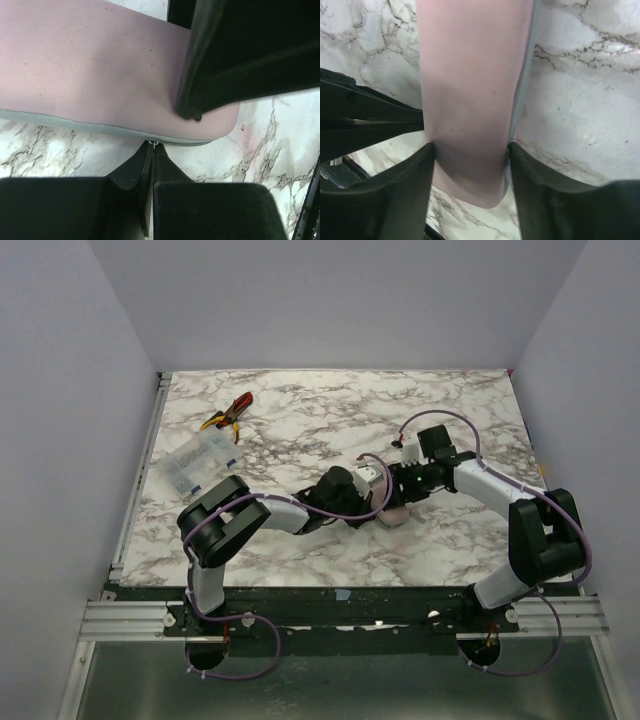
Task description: Open the umbrella
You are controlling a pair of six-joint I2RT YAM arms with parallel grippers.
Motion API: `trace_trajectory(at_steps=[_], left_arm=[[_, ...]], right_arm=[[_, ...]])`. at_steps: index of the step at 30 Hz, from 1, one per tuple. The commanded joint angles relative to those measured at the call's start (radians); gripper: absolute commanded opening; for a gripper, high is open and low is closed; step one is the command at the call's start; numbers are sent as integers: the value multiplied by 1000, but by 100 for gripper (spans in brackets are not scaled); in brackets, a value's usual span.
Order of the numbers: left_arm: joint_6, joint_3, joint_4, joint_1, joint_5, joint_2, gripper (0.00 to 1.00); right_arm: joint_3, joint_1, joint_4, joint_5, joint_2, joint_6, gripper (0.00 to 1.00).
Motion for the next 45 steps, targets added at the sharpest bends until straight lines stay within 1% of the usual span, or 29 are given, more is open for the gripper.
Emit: trace_trajectory(at_steps=[1, 6, 11, 13, 18, 25, 29, 33, 37, 40, 41, 42, 45], left_arm=[[-29, 21, 31, 23, 26, -4, 0], [-21, 16, 29, 64, 17, -14, 0], [-1, 51, 0, 115, 9, -1, 0], [4, 59, -16, 129, 36, 2, 0], [-18, 18, -19, 143, 2, -34, 0], [-38, -25, -39, 204, 10, -86, 0], [-43, -58, -53, 213, 13, -99, 0], [-34, -85, -46, 216, 6, -115, 0], [-41, -101, -34, 211, 51, -119, 0], [-55, -127, -22, 185, 68, -123, 0], [-62, -138, -11, 177, 72, -125, 0], [-64, -151, -2, 162, 74, -126, 0], [-63, -168, 15, 122, 66, -130, 0]], right_arm=[[49, 5, -41, 54, 63, -30, 52], [67, 5, -83, 20, 79, -115, 44], [80, 4, -126, 22, 104, -187, 39], [76, 4, -134, 30, 102, -212, 39], [73, 4, -160, 41, 101, -266, 38], [73, 3, -199, 49, 97, -447, 37], [75, 3, -239, 37, 109, -534, 37], [71, 3, -242, 44, 109, -618, 38], [122, 3, -190, 68, 134, -668, 43], [245, 1, -139, 104, 201, -638, 45], [287, -1, -131, 110, 223, -615, 48], [335, -4, -130, 103, 246, -601, 51], [422, -8, -139, 68, 267, -562, 73]])
